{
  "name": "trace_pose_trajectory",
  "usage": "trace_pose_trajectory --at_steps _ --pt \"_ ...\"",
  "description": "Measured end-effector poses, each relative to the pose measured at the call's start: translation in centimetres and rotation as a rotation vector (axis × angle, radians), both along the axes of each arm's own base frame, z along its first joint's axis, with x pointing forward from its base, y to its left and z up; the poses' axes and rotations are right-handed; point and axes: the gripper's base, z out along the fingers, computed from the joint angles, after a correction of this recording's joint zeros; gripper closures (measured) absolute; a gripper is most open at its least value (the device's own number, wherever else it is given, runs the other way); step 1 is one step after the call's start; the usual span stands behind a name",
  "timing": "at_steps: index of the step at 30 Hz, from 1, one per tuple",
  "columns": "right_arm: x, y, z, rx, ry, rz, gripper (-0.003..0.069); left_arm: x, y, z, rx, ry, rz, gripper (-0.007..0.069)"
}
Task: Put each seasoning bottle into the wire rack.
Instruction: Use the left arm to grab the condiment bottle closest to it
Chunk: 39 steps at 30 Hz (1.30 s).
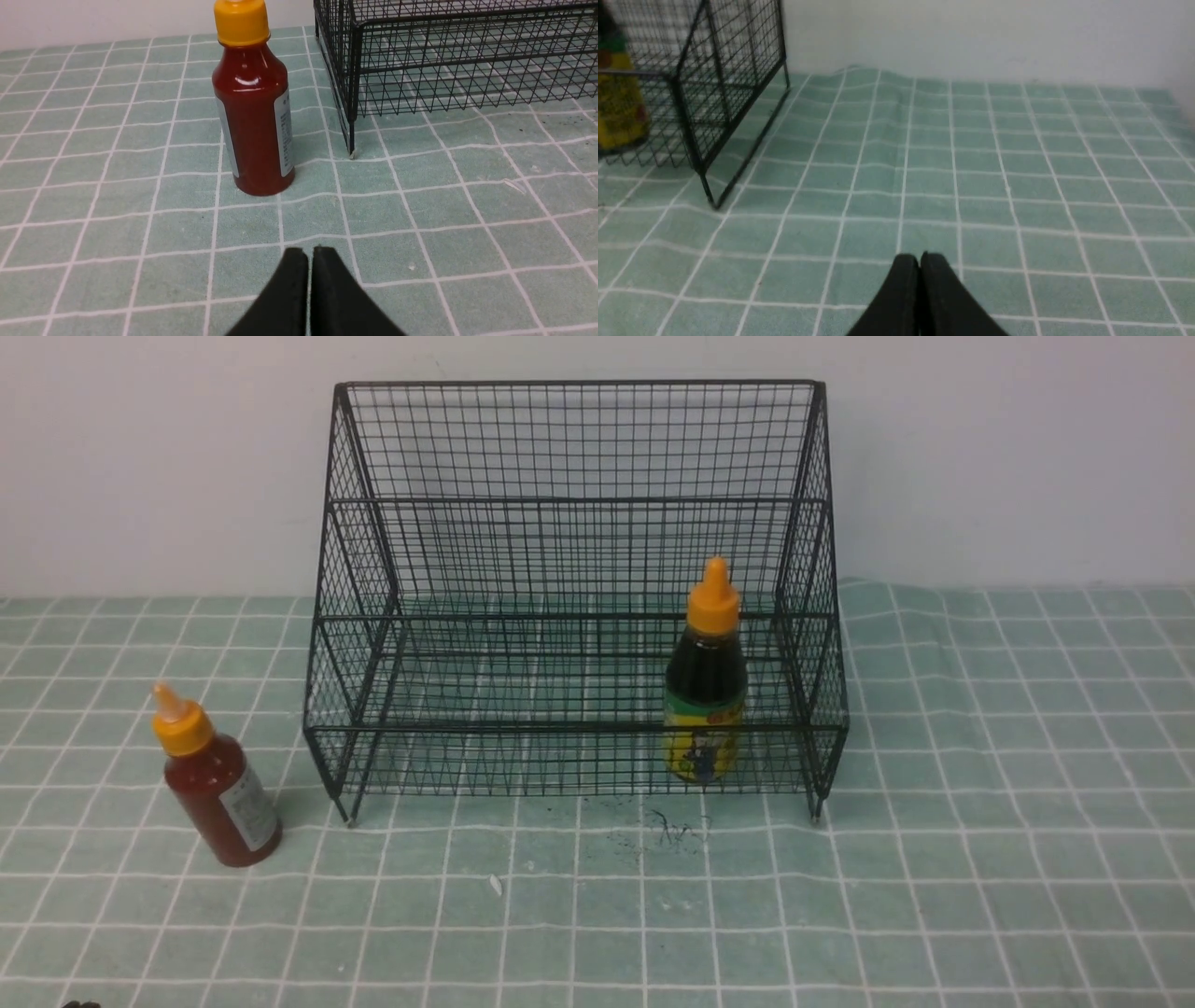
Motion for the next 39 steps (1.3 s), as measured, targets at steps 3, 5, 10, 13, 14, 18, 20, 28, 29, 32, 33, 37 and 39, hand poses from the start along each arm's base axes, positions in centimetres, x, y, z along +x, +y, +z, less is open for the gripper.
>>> trace_pose_trajectory --at_steps 3,5,10,13,14,18,20,28,29,32,33,37,39 --pt "0.0 0.0 0.0 -0.002 -0.006 -0.008 0.0672 0.0 0.0 0.0 0.000 0.000 0.000 0.0631" --pt "0.0 0.0 0.0 -0.002 -0.006 -0.008 0.0672 0.0 0.0 0.0 0.000 0.000 0.000 0.0631" --pt "0.0 0.0 0.0 -0.003 -0.007 -0.008 0.0672 0.0 0.0 0.0 0.000 0.000 0.000 0.0631" --pt "0.0 0.0 0.0 -0.003 -0.006 -0.008 0.0672 0.0 0.0 0.0 0.000 0.000 0.000 0.0631" --pt "0.0 0.0 0.0 -0.003 -0.006 -0.008 0.0672 0.0 0.0 0.0 0.000 0.000 0.000 0.0631" --pt "0.0 0.0 0.0 -0.003 -0.007 -0.008 0.0672 0.0 0.0 0.0 0.000 0.000 0.000 0.0631" --pt "0.0 0.0 0.0 -0.003 -0.007 -0.008 0.0672 0.0 0.0 0.0 0.000 0.000 0.000 0.0631" --pt "0.0 0.0 0.0 -0.002 -0.008 -0.008 0.0672 0.0 0.0 0.0 0.000 0.000 0.000 0.0631" --pt "0.0 0.0 0.0 -0.002 -0.008 -0.008 0.0672 0.0 0.0 0.0 0.000 0.000 0.000 0.0631" --pt "0.0 0.0 0.0 -0.002 -0.008 -0.008 0.0672 0.0 0.0 0.1 0.004 -0.007 0.000 0.0631" --pt "0.0 0.0 0.0 -0.002 -0.008 -0.008 0.0672 0.1 0.0 0.2 -0.014 -0.020 0.002 0.0631" --pt "0.0 0.0 0.0 -0.002 -0.008 -0.008 0.0672 0.3 -0.3 1.2 -0.232 -0.116 0.023 0.0631" --pt "0.0 0.0 0.0 -0.002 -0.008 -0.008 0.0672 0.4 -0.3 2.0 -0.351 -0.189 0.037 0.0631"
